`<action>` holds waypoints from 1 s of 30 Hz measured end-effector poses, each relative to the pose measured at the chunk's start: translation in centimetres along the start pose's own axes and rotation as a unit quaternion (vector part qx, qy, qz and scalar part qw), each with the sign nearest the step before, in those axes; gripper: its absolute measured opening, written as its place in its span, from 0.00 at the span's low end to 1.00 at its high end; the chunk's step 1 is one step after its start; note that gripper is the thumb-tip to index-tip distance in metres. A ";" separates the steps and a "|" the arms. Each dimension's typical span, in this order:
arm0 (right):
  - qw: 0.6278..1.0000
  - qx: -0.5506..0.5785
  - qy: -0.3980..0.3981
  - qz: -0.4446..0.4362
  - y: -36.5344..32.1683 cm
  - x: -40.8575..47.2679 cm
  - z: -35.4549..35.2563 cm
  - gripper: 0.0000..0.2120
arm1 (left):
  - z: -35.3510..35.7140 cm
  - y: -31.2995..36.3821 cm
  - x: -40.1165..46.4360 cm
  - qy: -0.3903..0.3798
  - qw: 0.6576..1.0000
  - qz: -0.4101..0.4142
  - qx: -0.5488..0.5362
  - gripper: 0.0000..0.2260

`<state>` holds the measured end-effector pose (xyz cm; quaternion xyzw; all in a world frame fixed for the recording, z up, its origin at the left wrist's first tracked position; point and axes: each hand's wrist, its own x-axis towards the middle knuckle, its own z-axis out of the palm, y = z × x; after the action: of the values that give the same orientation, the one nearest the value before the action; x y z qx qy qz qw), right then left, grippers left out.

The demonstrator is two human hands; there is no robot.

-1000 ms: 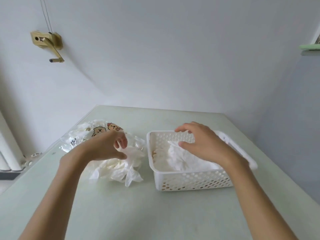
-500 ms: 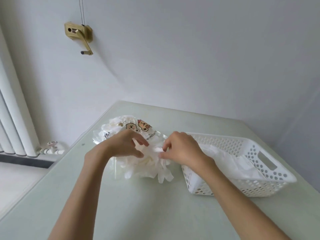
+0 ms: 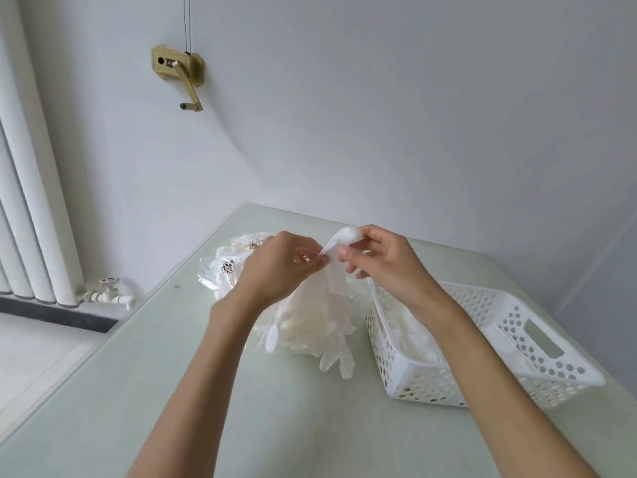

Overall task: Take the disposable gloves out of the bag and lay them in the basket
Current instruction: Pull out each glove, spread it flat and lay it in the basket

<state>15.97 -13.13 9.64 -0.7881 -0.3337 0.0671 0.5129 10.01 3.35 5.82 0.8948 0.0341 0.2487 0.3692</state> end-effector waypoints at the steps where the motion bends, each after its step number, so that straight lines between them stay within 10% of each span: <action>1: 1.000 -0.008 -0.007 0.027 0.4 0.0 0.0 0.13 | 0.0 0.2 -0.1 0.023 1.000 -0.007 -0.002 0.07; 8: 0.979 -0.202 0.006 0.019 2.4 0.9 0.4 0.06 | -0.1 -0.1 0.2 0.037 0.995 -0.020 -0.087 0.12; 20: 0.989 -0.123 0.048 -0.067 0.4 1.2 0.6 0.06 | -1.1 0.1 -0.3 -0.048 0.974 -0.128 -0.183 0.11; 30: 0.999 -0.035 0.008 0.031 -1.1 1.1 0.1 0.14 | -1.6 2.0 -0.3 0.107 0.953 -0.100 -0.267 0.08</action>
<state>16.27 -12.08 10.81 -0.8160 -0.3073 0.0648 0.4854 8.78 2.88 8.04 0.7238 0.0949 0.3047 0.6118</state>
